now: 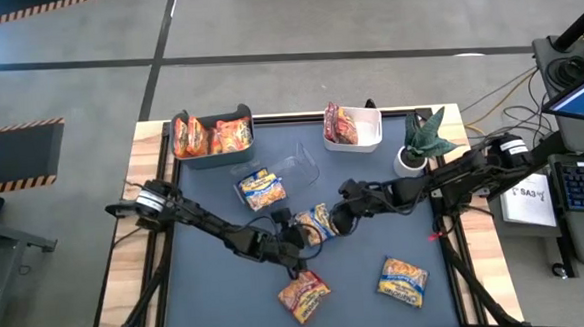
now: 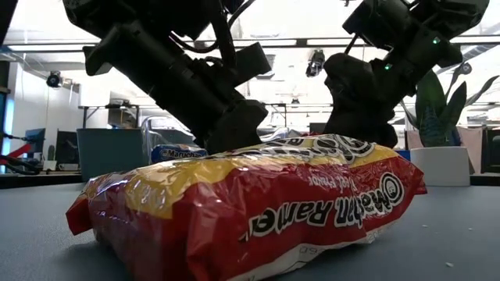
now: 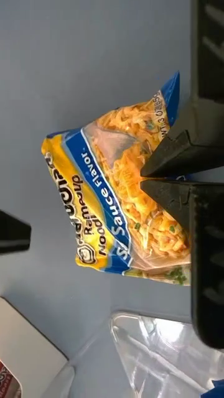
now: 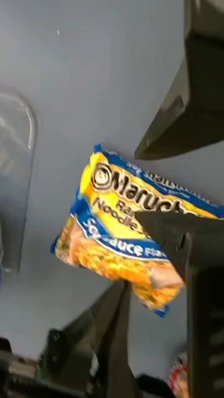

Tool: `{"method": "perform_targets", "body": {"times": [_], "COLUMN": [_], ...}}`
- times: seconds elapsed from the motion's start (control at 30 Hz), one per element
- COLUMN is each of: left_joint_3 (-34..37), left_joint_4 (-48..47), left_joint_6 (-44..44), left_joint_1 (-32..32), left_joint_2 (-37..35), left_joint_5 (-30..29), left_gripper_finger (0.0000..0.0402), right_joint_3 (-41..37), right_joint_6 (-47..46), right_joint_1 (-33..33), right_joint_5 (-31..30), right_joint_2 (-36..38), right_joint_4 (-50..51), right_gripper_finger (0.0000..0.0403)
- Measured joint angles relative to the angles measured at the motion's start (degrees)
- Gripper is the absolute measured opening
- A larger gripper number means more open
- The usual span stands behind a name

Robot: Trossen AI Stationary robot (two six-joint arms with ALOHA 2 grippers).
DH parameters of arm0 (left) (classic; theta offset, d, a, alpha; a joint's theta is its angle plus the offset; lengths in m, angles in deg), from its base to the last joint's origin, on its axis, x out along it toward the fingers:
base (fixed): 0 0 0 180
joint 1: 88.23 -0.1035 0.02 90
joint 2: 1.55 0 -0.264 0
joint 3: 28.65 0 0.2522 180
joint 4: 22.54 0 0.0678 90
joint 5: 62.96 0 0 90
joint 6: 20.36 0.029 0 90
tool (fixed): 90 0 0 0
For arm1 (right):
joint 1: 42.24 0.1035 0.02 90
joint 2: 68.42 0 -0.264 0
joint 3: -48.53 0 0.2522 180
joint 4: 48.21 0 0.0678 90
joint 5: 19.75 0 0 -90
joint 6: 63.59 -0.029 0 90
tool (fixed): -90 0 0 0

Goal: Sort Maruchan noodles
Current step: Put the blue noodle pack into the transparent bin

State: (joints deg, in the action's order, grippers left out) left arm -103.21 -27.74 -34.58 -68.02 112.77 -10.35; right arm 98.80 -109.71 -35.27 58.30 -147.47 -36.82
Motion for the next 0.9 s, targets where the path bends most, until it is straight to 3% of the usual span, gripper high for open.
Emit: {"method": "perform_targets", "body": {"times": [0.27, 0.53, 0.73, 0.9], "left_joint_3": [1.57, 2.71, 2.95, 3.01], "left_joint_4": [-0.96, -1.34, -1.66, -1.77], "left_joint_6": [-3.26, -4.76, -4.81, -4.98], "left_joint_1": [-0.02, -0.05, -0.11, -0.09], "left_joint_2": [-0.15, -0.20, -0.02, -0.02], "left_joint_5": [0.99, 1.09, 1.78, 1.97], "left_gripper_finger": [0.0000, 0.0000, 0.0000, 0.0000], "right_joint_3": [-0.12, -0.09, -0.01, 0.28], "right_joint_6": [-2.23, -3.75, -4.31, -5.29], "right_joint_1": [-0.18, -0.30, -0.88, -1.02], "right_joint_5": [2.15, 8.37, 10.95, 11.17], "right_joint_2": [-3.08, -9.60, -15.20, -16.91], "right_joint_4": [-1.78, -12.48, -22.40, -24.91], "right_gripper_finger": [0.0229, 0.0297, 0.0307, 0.0276]}}
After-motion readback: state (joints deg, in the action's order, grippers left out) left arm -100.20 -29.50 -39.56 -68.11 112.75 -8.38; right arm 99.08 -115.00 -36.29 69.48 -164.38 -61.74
